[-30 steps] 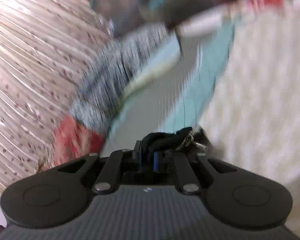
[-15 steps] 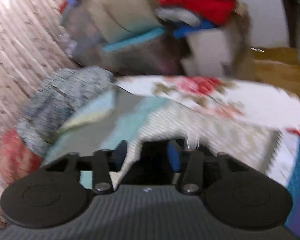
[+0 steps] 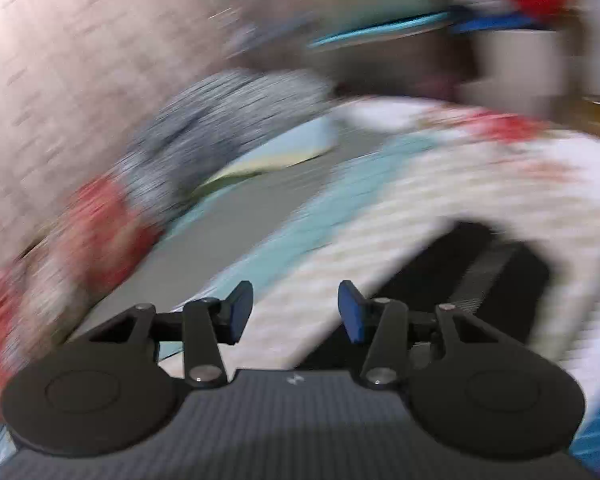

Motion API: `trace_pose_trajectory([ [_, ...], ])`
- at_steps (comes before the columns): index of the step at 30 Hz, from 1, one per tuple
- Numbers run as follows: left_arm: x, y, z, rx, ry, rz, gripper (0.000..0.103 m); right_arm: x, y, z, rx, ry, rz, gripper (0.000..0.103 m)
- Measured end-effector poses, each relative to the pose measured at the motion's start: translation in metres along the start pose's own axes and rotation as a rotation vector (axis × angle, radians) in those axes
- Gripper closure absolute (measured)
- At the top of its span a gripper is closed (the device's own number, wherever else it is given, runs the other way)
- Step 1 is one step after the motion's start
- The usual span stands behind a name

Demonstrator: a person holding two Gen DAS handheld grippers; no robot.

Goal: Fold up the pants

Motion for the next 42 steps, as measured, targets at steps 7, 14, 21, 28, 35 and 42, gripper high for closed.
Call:
trace_pose_trajectory([
  [7,-0.111,-0.045,0.055,-0.128,0.034,0.014,0.010,-0.073,0.080,-0.183,0.226,-0.333,-0.281,0.052],
  [14,-0.190,-0.067,0.073,-0.080,0.076,0.014,0.010,-0.124,0.151,-0.387,0.478,-0.591,-0.484,0.040],
  [21,-0.195,-0.048,0.066,-0.025,0.115,0.003,0.065,-0.211,0.258,-0.481,0.560,-0.502,-0.706,0.043],
  [28,-0.147,-0.045,0.067,-0.072,0.147,0.098,0.076,-0.230,0.231,-0.441,0.467,-0.413,-0.546,0.092],
  [35,-0.110,-0.044,0.079,-0.099,0.173,0.165,0.077,-0.135,0.017,-0.329,-0.045,-0.554,-0.082,0.092],
  [42,-0.123,-0.011,0.084,-0.185,0.093,0.077,0.072,-0.094,-0.027,-0.114,-0.282,-0.051,0.031,0.057],
])
Point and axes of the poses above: each gripper's, at about its wrist camera, not at the fingertips, and x roughly against the way its jaws point, z to its right, y to its underside, the point moved 6 cm from there along -x, roughly the way its jaws point, and after that the axes turned 1 degree about y, right-handed, at the moved point
